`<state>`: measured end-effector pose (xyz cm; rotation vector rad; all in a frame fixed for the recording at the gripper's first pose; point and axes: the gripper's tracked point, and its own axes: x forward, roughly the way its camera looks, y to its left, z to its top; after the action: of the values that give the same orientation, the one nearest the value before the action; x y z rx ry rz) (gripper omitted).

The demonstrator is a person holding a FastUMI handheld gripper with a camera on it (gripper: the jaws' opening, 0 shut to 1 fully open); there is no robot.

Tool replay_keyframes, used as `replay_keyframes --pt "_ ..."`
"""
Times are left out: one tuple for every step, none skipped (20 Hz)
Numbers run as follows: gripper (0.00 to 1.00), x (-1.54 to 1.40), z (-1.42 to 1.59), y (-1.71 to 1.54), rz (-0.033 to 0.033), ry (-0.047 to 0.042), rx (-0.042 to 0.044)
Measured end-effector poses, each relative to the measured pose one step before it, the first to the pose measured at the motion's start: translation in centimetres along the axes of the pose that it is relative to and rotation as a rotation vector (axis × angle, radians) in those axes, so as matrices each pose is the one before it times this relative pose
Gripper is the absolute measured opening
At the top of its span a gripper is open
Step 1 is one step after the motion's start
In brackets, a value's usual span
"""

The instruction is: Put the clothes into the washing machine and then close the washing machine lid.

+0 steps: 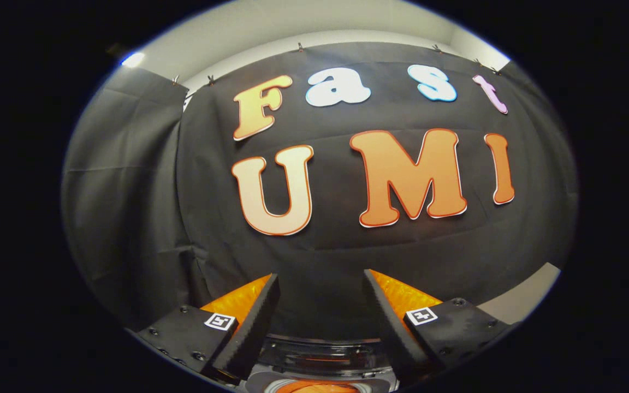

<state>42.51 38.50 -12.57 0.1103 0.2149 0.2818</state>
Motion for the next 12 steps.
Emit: replay_keyframes --pt "0.98 1.399 -0.715 -0.678 -0.00905 0.02231 0.00935" --pt "0.98 1.014 -0.881 -0.439 0.00016 0.02814 0.01502" --pt "0.98 1.183 -1.091 -0.445 -0.00316 0.0344 0.01517" --pt "0.98 1.163 -0.76 -0.327 -0.00206 0.01493 0.00639" --pt "0.98 1.073 -1.016 -0.418 -0.00708 0.02777 -0.00322" --pt "0.98 1.011 -0.923 -0.474 -0.0112 0.02779 -0.00751" --pt "0.98 1.029 -1.051 -0.297 -0.0073 0.02957 -0.00905" --pt "0.98 0.998 -1.087 -0.467 -0.01501 0.02966 -0.00878" --pt "0.98 0.74 -1.543 -0.461 -0.00976 0.04947 -0.01283" --pt "0.98 1.077 -0.932 -0.023 -0.00166 0.01741 -0.01753" --pt "0.98 0.604 -1.288 -0.172 -0.00937 0.03721 -0.01776" --pt "0.98 0.198 -0.963 -0.093 0.00285 0.02889 -0.01184"
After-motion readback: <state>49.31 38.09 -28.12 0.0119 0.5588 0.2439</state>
